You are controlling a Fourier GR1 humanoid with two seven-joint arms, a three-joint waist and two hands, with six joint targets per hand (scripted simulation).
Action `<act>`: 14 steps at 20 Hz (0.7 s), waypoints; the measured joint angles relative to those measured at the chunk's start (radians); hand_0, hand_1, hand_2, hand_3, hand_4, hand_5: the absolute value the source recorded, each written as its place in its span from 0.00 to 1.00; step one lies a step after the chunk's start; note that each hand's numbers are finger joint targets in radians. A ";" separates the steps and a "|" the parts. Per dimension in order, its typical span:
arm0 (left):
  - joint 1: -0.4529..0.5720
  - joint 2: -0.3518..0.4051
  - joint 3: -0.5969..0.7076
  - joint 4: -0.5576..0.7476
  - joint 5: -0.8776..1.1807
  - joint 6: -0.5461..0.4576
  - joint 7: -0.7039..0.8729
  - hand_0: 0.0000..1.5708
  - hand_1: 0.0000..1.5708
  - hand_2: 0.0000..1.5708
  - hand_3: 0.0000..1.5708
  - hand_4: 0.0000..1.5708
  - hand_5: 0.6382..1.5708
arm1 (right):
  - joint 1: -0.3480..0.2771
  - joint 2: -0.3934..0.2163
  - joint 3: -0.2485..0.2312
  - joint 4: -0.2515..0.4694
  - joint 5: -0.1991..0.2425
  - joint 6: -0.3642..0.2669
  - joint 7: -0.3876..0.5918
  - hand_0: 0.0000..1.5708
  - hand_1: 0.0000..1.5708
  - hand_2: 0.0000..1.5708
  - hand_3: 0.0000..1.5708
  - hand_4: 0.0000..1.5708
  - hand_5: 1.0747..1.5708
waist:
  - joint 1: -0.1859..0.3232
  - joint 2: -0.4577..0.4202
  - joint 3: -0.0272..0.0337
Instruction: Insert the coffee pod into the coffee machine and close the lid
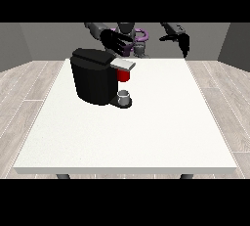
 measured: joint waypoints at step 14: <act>0.063 -0.021 -0.014 0.040 -0.013 0.023 -0.066 0.00 0.00 0.00 0.00 0.12 1.00 | 0.220 0.086 0.127 -0.118 -0.139 0.013 -0.100 0.00 0.00 0.00 0.00 0.10 1.00 | -0.075 -0.136 0.0002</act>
